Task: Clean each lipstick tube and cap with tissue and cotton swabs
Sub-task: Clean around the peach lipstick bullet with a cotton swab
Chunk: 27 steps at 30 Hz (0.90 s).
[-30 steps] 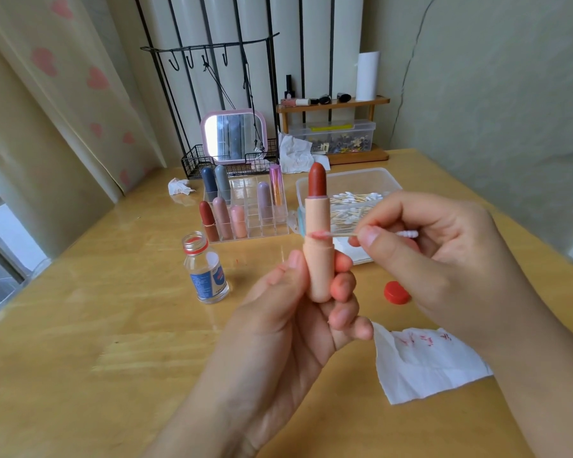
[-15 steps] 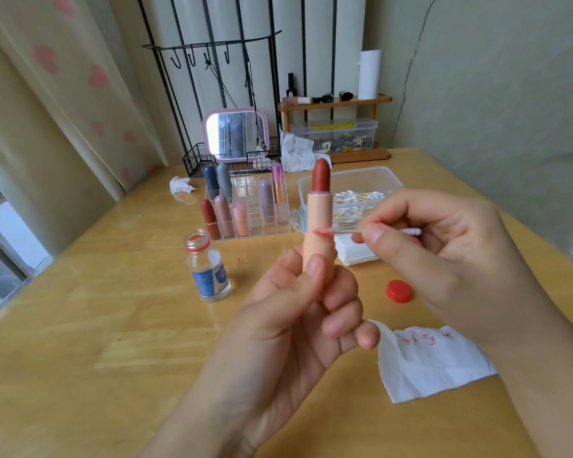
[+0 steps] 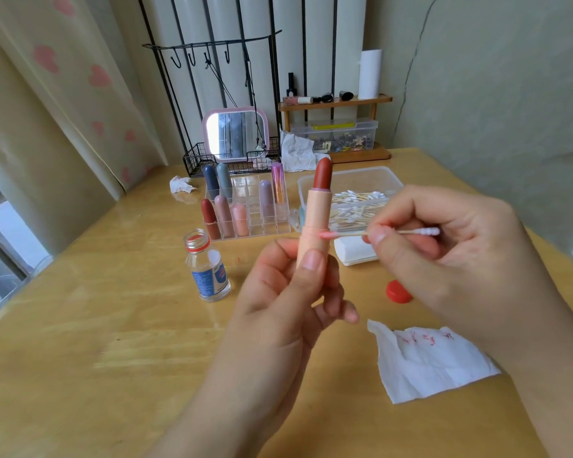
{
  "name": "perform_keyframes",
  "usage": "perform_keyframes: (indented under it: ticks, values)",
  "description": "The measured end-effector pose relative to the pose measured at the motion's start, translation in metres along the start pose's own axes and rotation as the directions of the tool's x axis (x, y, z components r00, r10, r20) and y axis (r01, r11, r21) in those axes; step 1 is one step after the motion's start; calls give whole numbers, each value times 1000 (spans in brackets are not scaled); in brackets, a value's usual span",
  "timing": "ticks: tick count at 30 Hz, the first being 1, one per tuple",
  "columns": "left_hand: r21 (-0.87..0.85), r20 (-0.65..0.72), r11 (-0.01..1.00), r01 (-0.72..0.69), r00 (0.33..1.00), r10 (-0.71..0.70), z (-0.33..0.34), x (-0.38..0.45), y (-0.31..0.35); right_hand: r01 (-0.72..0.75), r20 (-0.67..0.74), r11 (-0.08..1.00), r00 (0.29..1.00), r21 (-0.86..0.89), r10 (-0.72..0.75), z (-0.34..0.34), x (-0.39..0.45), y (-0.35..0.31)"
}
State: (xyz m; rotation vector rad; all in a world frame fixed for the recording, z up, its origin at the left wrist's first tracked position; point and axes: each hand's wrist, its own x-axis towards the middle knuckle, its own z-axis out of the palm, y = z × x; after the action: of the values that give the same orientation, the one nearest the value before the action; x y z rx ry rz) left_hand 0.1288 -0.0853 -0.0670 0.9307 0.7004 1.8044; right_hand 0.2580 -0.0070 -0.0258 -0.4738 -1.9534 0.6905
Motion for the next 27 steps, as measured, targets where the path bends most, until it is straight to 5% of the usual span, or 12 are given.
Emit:
perform_keyframes:
  ticks: [6,11,27]
  values:
    - [250,-62,958,-137,986,157,-4,-1,-3,138,53,989,989,-45,-136,13,-2,-6]
    - [349,-74,919,-184,972,222,-3,-1,-1,31,20,999,999,12,-31,5,-3,-2]
    - [640,-146,727,-249,889,433,3,-4,3,58,22,998,998,21,-58,10,-5,-4]
